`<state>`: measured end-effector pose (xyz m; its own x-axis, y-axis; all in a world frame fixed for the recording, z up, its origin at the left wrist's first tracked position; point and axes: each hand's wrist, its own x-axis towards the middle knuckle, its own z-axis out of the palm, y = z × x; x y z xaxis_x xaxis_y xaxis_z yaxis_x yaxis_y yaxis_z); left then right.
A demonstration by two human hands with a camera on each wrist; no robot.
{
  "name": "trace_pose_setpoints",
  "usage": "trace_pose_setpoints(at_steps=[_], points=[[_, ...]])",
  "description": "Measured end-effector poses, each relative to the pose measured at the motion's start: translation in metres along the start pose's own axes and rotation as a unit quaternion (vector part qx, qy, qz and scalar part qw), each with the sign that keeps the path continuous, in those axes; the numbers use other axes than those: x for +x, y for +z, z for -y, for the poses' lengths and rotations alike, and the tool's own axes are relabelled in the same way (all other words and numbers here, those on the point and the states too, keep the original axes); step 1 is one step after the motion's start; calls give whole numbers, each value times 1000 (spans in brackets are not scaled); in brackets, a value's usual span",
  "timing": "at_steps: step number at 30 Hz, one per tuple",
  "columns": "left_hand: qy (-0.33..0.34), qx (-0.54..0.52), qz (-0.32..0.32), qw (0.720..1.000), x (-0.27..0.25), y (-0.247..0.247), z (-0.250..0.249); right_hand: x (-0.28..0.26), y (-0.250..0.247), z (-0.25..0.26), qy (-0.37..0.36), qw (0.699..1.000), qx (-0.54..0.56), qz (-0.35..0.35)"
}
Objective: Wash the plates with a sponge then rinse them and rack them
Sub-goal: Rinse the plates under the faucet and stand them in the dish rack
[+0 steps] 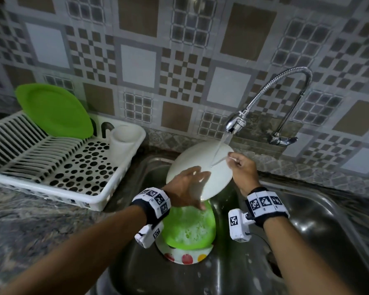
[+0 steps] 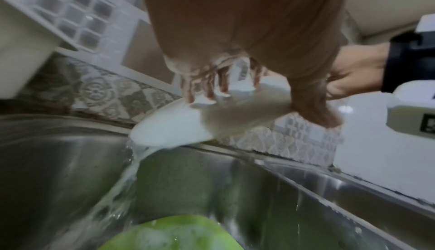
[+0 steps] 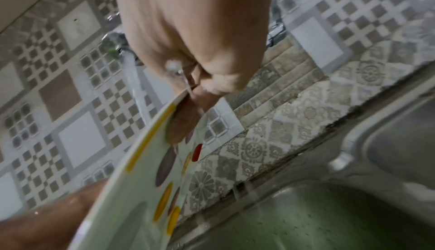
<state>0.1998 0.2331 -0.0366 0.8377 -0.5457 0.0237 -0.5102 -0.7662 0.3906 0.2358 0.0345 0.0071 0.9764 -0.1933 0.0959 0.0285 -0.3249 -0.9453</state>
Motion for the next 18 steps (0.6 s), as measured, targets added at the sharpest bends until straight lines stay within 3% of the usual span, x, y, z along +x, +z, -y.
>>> trace_pose_setpoints(at_steps=[4,7,11,14,18], points=[[46,-1,-60,997,6,7,-18,-5,-31,-16,37,999,13,-16],[71,-10,-118,990,17,-4,-32,-9,-52,-17,72,993,81,-45],[-3,-35,-157,987,42,-28,-36,-15,-64,-12,103,980,163,-44],[-60,-160,-134,976,54,-49,-32,-20,-69,-15,76,996,38,-11],[-14,-242,-142,960,48,-71,-19,-19,-75,-24,10,995,-100,29]])
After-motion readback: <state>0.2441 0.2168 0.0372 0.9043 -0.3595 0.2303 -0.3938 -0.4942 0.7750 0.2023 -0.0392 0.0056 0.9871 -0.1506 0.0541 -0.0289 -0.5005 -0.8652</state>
